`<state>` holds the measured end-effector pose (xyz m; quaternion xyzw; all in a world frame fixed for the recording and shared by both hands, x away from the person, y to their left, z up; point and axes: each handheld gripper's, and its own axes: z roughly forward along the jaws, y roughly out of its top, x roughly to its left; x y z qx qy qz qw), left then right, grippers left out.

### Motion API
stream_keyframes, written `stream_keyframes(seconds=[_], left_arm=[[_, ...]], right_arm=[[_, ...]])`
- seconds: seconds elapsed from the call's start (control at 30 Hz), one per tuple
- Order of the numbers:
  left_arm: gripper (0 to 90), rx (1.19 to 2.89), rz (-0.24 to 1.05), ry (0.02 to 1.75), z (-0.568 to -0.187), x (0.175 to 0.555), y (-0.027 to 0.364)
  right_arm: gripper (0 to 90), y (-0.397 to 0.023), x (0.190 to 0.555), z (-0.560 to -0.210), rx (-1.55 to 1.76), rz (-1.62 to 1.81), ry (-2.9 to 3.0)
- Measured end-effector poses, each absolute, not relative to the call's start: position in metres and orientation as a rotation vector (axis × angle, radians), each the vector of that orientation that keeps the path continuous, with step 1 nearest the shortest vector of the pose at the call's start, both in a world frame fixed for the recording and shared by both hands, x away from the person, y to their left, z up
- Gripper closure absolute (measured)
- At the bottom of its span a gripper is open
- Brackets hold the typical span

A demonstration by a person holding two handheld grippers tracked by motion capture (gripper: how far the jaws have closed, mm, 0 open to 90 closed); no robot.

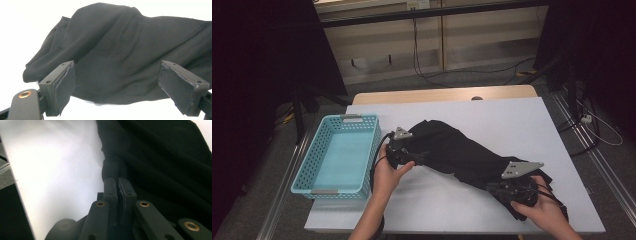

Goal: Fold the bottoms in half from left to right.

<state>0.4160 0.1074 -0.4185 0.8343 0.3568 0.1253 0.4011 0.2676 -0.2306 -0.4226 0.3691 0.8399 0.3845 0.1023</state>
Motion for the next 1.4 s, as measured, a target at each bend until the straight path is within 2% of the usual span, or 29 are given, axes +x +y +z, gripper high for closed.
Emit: stream_keyframes(seconds=[0.2,0.37,0.47,0.57,0.67,0.83,1.03,1.23,1.3,1.4], left_arm=[[15.1,2.106,0.311,0.901,-0.419,0.416,0.105],[15.1,2.113,0.307,0.902,-0.420,0.417,0.105],[15.1,2.114,0.310,0.901,-0.419,0.416,0.105],[15.1,2.105,0.309,0.908,-0.420,0.416,0.106],[15.1,2.112,0.308,0.910,-0.421,0.416,0.106],[15.1,2.116,0.310,0.908,-0.421,0.415,0.108],[15.0,2.108,0.312,0.923,-0.422,0.412,0.112],[14.9,2.101,0.316,0.941,-0.423,0.411,0.117],[14.9,2.108,0.328,0.940,-0.424,0.411,0.119],[14.9,2.107,0.322,0.952,-0.424,0.411,0.122]], right_arm=[[85.7,-0.244,0.266,-0.419,1.104,1.142,2.435],[84.2,-0.250,0.276,-0.433,1.160,1.078,2.406],[77.1,-0.244,0.281,-0.438,1.152,1.060,2.401],[60.2,-0.236,0.279,-0.434,1.126,1.071,2.393],[55.5,-0.225,0.277,-0.430,1.077,1.089,2.394],[59.8,-0.199,0.274,-0.431,0.946,1.125,2.471],[58.4,-0.170,0.286,-0.442,0.887,1.070,2.504],[58.5,-0.163,0.298,-0.454,0.918,1.048,2.494],[64.0,-0.163,0.300,-0.455,0.926,1.050,2.482],[79.8,-0.160,0.299,-0.454,0.902,1.006,2.451]])
